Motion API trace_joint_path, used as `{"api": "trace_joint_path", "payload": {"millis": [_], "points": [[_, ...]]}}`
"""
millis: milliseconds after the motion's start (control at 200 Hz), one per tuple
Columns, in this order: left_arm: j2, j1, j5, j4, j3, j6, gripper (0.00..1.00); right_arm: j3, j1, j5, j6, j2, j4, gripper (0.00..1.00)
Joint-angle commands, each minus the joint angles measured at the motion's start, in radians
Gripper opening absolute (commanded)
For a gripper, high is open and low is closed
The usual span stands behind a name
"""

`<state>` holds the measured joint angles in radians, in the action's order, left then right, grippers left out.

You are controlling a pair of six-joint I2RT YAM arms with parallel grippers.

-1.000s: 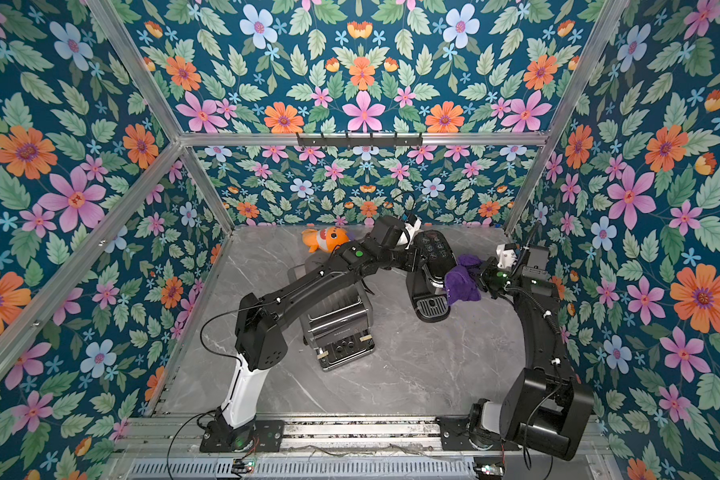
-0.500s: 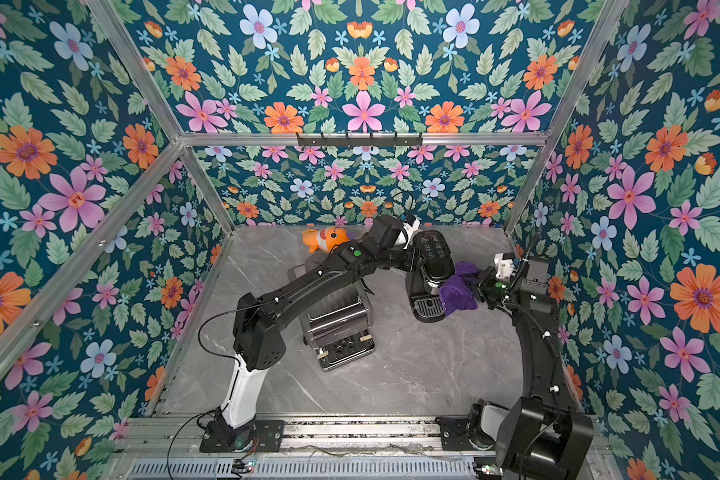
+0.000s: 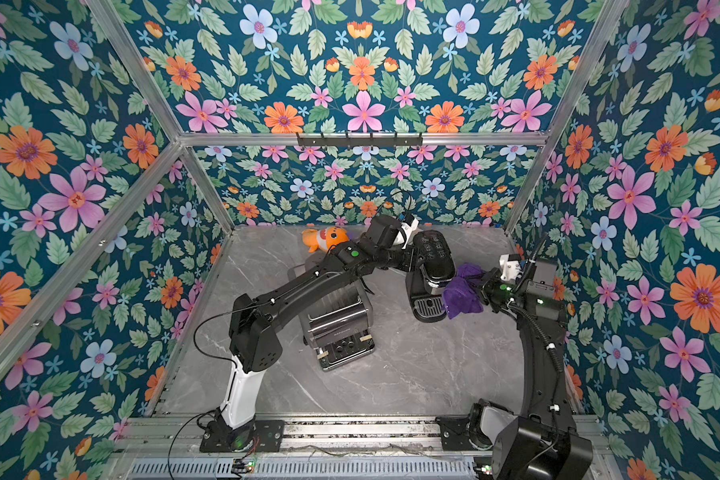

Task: Wipe the surface of a coffee machine
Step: Wipe the dirt from the surface of the coffee machine.

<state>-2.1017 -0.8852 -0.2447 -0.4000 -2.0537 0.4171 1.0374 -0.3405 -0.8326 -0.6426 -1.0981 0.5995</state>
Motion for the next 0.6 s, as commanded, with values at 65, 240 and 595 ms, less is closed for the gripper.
{"api": "trace_joint_path", "payload": {"millis": [65, 240, 595], "points": [[0.008, 0.005, 0.007, -0.003, 0.009, -0.008, 0.49, 0.077, -0.002, 0.046, -0.004, -0.031, -0.060, 0.00], [-0.002, 0.010, 0.000, 0.001, 0.013, -0.008, 0.49, 0.187, -0.001, 0.068, 0.009, -0.118, -0.072, 0.00], [-0.021, 0.026, -0.017, 0.004, 0.007, 0.000, 0.49, 0.306, 0.141, 0.119, 0.069, -0.281, -0.025, 0.00]]}}
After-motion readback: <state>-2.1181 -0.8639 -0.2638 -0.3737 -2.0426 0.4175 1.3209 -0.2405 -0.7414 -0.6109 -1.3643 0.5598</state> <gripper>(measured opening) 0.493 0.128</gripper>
